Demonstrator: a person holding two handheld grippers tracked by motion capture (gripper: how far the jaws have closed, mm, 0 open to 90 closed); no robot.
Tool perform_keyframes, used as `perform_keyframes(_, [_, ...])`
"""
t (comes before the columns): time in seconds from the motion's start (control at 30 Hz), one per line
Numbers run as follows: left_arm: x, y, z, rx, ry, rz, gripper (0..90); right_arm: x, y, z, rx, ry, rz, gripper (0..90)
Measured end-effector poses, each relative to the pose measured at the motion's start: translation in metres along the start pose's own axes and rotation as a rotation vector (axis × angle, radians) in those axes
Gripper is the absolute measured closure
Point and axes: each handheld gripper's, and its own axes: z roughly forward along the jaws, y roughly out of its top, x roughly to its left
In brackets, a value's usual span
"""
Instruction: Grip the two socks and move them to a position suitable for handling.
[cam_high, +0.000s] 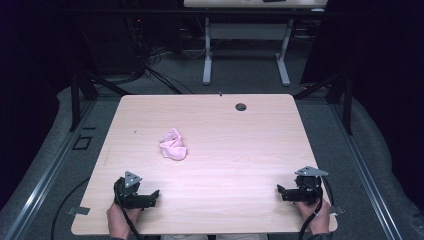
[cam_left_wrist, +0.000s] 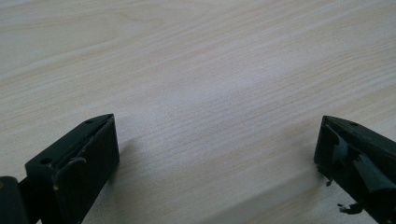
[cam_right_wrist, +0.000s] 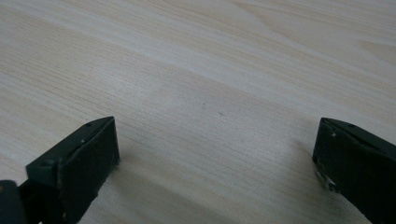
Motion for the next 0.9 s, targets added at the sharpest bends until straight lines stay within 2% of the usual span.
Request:
perform_keyframes(0.1, [0.0, 0.001, 0.0, 0.005, 0.0, 0.005, 0.0, 0.0, 0.0, 0.0, 0.005, 0.0, -0.001, 0.0])
perform_keyframes(0.23, [0.0, 0.007, -0.001, 0.011, -0.012, -0.015, 0.2, 0.0, 0.0, 0.0, 0.003, -0.004, 0.001, 0.1])
perform_keyframes(0.3, [0.0, 0.014, -0.003, -0.016, -0.018, -0.027, 0.2, 0.0, 0.0, 0.0, 0.003, -0.004, 0.001, 0.1])
perform_keyframes(0.4, [-0.001, 0.031, -0.005, -0.03, -0.042, -0.032, 0.2, 0.0, 0.0, 0.0, 0.002, -0.005, 0.001, 0.1])
perform_keyframes(0.5, [-0.004, 0.053, -0.003, -0.029, -0.064, -0.008, 0.2, 0.0, 0.0, 0.0, 0.003, -0.005, 0.001, 0.1])
perform_keyframes(0.6, [-0.008, 0.074, 0.002, -0.035, -0.089, -0.002, 0.3, 0.0, 0.0, 0.0, 0.002, -0.005, 0.001, 0.2])
perform_keyframes(0.67, [-0.009, 0.087, 0.009, -0.03, -0.098, 0.007, 0.3, 0.0, 0.0, 0.0, -0.003, -0.006, 0.007, 0.3])
perform_keyframes(0.77, [-0.01, 0.103, 0.022, -0.017, -0.103, -0.002, 0.3, 0.0, 0.0, 0.0, -0.004, -0.006, 0.008, 0.3])
perform_keyframes(0.9, [-0.012, 0.122, 0.038, 0.001, -0.094, -0.006, 3.0, 0.0, 0.0, 0.0, -0.005, -0.007, 0.008, 0.5])
